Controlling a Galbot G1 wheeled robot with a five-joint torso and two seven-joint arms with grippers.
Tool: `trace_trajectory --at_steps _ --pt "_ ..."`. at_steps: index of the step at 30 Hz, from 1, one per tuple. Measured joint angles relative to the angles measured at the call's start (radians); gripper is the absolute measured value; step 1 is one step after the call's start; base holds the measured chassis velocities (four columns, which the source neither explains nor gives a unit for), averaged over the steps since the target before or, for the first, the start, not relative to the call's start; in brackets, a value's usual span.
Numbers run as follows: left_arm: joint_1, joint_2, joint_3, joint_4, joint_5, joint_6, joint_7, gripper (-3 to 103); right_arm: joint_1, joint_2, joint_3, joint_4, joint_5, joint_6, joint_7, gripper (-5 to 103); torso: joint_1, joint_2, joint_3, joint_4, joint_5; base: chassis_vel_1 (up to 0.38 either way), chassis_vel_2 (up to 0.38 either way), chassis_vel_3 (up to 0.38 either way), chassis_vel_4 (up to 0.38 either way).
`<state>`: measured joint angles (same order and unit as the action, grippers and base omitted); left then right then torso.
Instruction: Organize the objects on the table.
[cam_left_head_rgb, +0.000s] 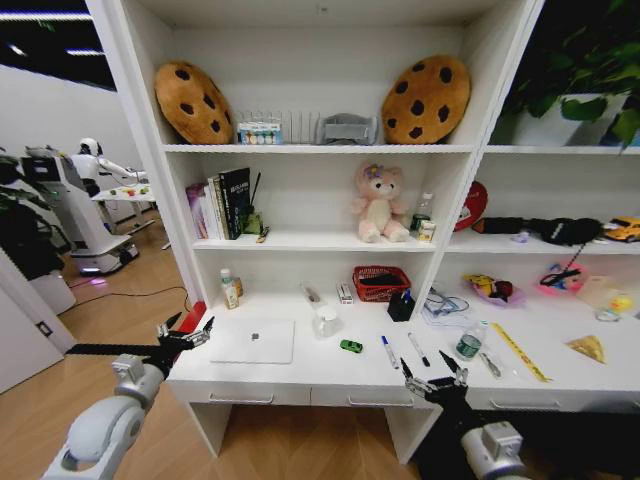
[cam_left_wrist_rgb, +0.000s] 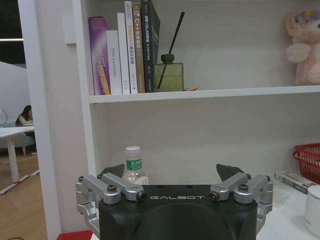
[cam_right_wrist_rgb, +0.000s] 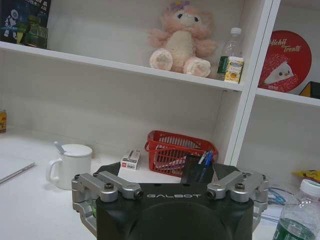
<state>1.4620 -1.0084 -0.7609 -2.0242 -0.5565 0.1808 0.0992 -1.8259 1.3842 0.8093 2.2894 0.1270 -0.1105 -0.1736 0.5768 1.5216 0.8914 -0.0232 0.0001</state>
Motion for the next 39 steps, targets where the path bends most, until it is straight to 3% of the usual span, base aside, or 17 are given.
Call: trace_trajectory --at_steps 14,19,22,24,25,27,28,29,30,32,33,34,35,39 --pt "0.000 0.000 0.000 0.000 0.000 0.000 0.000 100 0.008 -0.010 -0.007 -0.005 0.005 0.000 -0.002 100 0.000 0.000 0.000 0.0001 0.0000 -0.092 -0.083 0.076 0.085" --pt "0.000 0.000 0.000 0.000 0.000 0.000 0.000 100 0.025 -0.045 -0.004 0.001 0.078 -0.058 -0.017 100 0.000 0.000 0.000 0.0001 0.0000 -0.023 -0.030 0.015 0.031" --pt "0.000 0.000 0.000 0.000 0.000 0.000 0.000 100 0.053 -0.101 0.008 -0.002 0.150 -0.114 -0.018 100 0.000 0.000 0.000 0.0001 -0.0002 0.000 0.000 0.000 0.000" --pt "0.000 0.000 0.000 0.000 0.000 0.000 0.000 100 0.082 -0.198 0.016 -0.018 0.237 -0.176 -0.018 100 0.000 0.000 0.000 0.0004 0.0000 0.000 0.000 0.000 0.000" --pt "0.000 0.000 0.000 0.000 0.000 0.000 0.000 100 0.082 -0.198 0.016 -0.018 0.237 -0.176 -0.018 100 0.000 0.000 0.000 0.0004 0.0000 0.000 0.000 0.000 0.000" --pt "0.000 0.000 0.000 0.000 0.000 0.000 0.000 100 0.106 -0.323 0.020 -0.037 0.338 -0.239 -0.015 100 0.000 0.000 0.000 0.0002 0.0000 0.000 0.000 0.000 0.000" --pt "0.000 0.000 0.000 0.000 0.000 0.000 0.000 100 0.106 -0.323 0.020 -0.037 0.338 -0.239 -0.015 100 0.000 0.000 0.000 0.0002 0.0000 0.000 0.000 0.000 0.000" --pt "0.000 0.000 0.000 0.000 0.000 0.000 0.000 100 0.128 -0.418 0.032 -0.055 0.406 -0.308 -0.037 100 0.000 0.000 0.000 0.0000 0.0005 0.000 0.000 0.000 0.000" --pt "0.000 0.000 0.000 0.000 0.000 0.000 0.000 100 0.128 -0.418 0.032 -0.055 0.406 -0.308 -0.037 100 0.000 0.000 0.000 0.0000 0.0005 0.000 0.000 0.000 0.000" --pt "0.000 0.000 0.000 0.000 0.000 0.000 0.000 100 0.176 -0.552 0.049 -0.096 0.510 -0.424 -0.107 100 0.000 0.000 0.000 0.0001 0.0003 0.000 0.000 0.000 0.000" --pt "0.000 0.000 0.000 0.000 0.000 0.000 0.000 100 0.176 -0.552 0.049 -0.096 0.510 -0.424 -0.107 100 0.000 0.000 0.000 0.0001 0.0003 0.000 0.000 0.000 0.000" --pt "0.000 0.000 0.000 0.000 0.000 0.000 0.000 100 0.196 -0.596 0.052 -0.115 0.533 -0.457 -0.144 100 0.000 0.000 0.000 0.0000 0.0003 0.000 0.000 0.000 0.000" --pt "0.000 0.000 0.000 0.000 0.000 0.000 0.000 100 0.234 -0.671 0.053 -0.157 0.551 -0.509 -0.228 100 0.000 0.000 0.000 0.0002 0.0003 0.000 0.000 0.000 0.000" --pt "0.000 0.000 0.000 0.000 0.000 0.000 0.000 100 0.311 -0.769 0.021 -0.256 0.532 -0.538 -0.322 100 0.000 0.000 0.000 0.0006 0.0001 0.000 0.000 0.000 0.000"
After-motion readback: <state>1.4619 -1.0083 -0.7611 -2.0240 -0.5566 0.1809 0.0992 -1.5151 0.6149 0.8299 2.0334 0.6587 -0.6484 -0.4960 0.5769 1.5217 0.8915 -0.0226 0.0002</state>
